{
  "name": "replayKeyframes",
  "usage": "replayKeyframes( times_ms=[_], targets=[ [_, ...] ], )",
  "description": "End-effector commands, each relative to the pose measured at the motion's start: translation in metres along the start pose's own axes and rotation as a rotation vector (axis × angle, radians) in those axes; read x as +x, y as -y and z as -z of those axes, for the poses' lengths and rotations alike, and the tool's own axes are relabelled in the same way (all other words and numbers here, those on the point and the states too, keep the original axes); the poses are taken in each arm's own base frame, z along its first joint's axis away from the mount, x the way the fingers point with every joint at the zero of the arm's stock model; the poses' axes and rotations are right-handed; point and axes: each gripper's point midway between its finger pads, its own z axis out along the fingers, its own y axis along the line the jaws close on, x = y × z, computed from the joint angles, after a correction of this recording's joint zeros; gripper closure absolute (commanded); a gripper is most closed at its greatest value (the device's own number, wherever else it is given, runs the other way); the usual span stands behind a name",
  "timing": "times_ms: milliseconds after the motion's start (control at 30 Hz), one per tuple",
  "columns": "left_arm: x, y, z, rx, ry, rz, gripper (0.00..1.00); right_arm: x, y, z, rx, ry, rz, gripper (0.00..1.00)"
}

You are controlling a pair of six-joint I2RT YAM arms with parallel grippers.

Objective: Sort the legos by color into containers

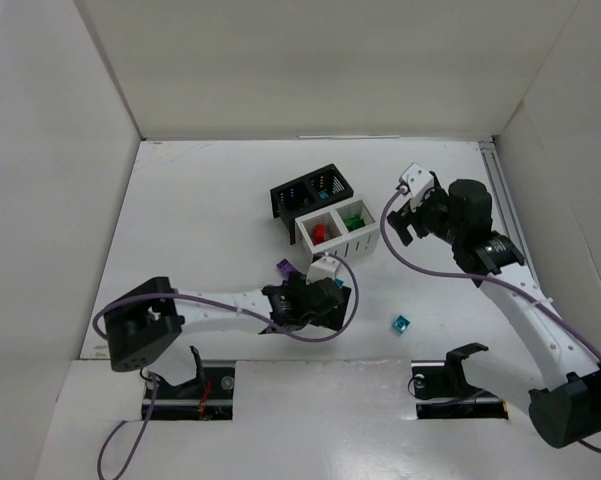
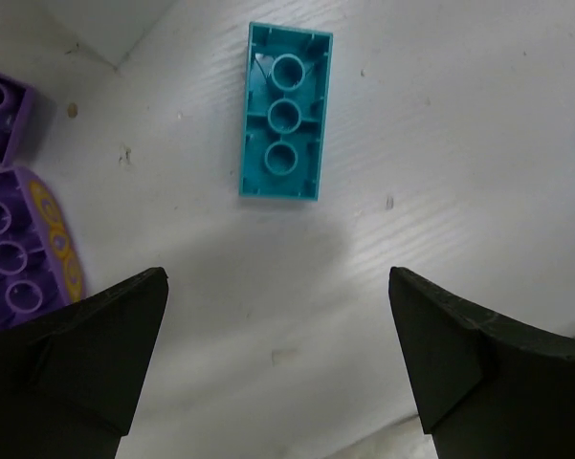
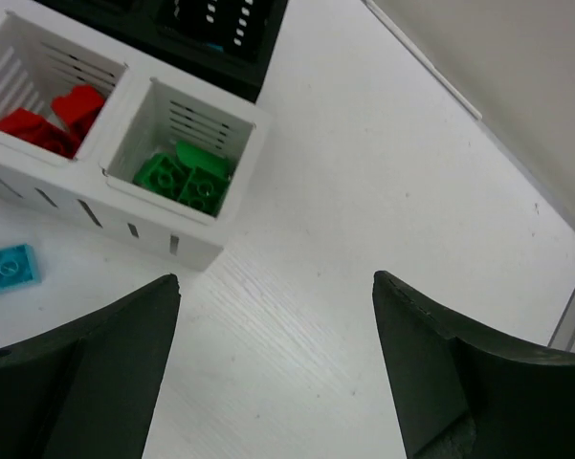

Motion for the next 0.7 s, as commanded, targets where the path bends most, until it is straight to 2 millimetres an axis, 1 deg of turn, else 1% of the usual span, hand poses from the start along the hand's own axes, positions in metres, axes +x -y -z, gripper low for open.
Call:
replayKeyframes(
  times_ms=[0,33,67,100,133,167,233,300,333,367,400,467,500,533,567,600,633,667],
  targets=[
    [-0.028,0.011,-0.014,-0.083,0.111,0.039,0.02,0.008,0.01,0.016,0.061,-0.013,-0.03,0.14],
    [-0.026,0.008,-0.019,-0.107,0.105,0.029,0.02,0.01,0.012,0.021,0.072,-0.021,-0.036,0.14],
    [-0.03,0.011,-0.023,-0.124,0.114,0.048,0.04,0.007,0.012,0.027,0.076,-0.012,-0.033,0.14],
    [-0.024,0.005,-0.031,-0.166,0.106,0.04,0.06,0.006,0.015,0.03,0.089,-0.006,-0.024,0.14],
    [-0.021,0.001,-0.035,-0.186,0.106,0.045,0.07,0.008,0.014,0.031,0.085,-0.014,-0.027,0.14],
    [-0.022,0.001,-0.037,-0.199,0.107,0.05,0.07,0.006,0.018,0.035,0.101,-0.005,-0.027,0.14],
    [-0.017,0.001,-0.044,-0.206,0.1,0.045,0.09,0.006,0.017,0.038,0.1,-0.006,-0.018,0.14],
    [-0.025,0.003,-0.047,-0.226,0.123,0.044,0.12,0.013,0.017,0.04,0.1,-0.029,-0.028,0.14],
    [-0.024,-0.001,-0.05,-0.253,0.126,0.033,0.16,0.013,0.017,0.04,0.099,-0.03,-0.019,0.14],
    [-0.026,-0.001,-0.051,-0.26,0.134,0.033,0.2,0.014,0.02,0.04,0.107,-0.033,-0.022,0.14],
    [-0.024,-0.002,-0.053,-0.266,0.128,0.028,0.26,0.014,0.02,0.04,0.107,-0.033,-0.022,0.14],
    [-0.032,0.006,-0.059,-0.246,0.146,-0.005,0.34,0.014,0.02,0.04,0.107,-0.033,-0.022,0.14],
    [-0.032,0.006,-0.059,-0.247,0.145,-0.017,0.38,0.016,0.019,0.041,0.103,-0.041,-0.024,0.14],
    [-0.034,0.008,-0.06,-0.246,0.145,-0.024,0.54,0.016,0.019,0.041,0.103,-0.041,-0.024,0.14],
    [-0.037,0.014,-0.06,-0.227,0.143,-0.028,0.61,0.019,0.017,0.041,0.098,-0.051,-0.028,0.14],
    [-0.034,0.018,-0.059,-0.213,0.136,-0.035,0.66,0.023,0.016,0.042,0.098,-0.071,-0.033,0.14],
    [-0.036,0.019,-0.058,-0.215,0.134,-0.045,0.7,0.025,0.019,0.043,0.105,-0.074,-0.036,0.14],
    [-0.039,0.024,-0.053,-0.199,0.144,-0.043,0.77,0.029,0.018,0.044,0.109,-0.093,-0.04,0.14]
  ],
)
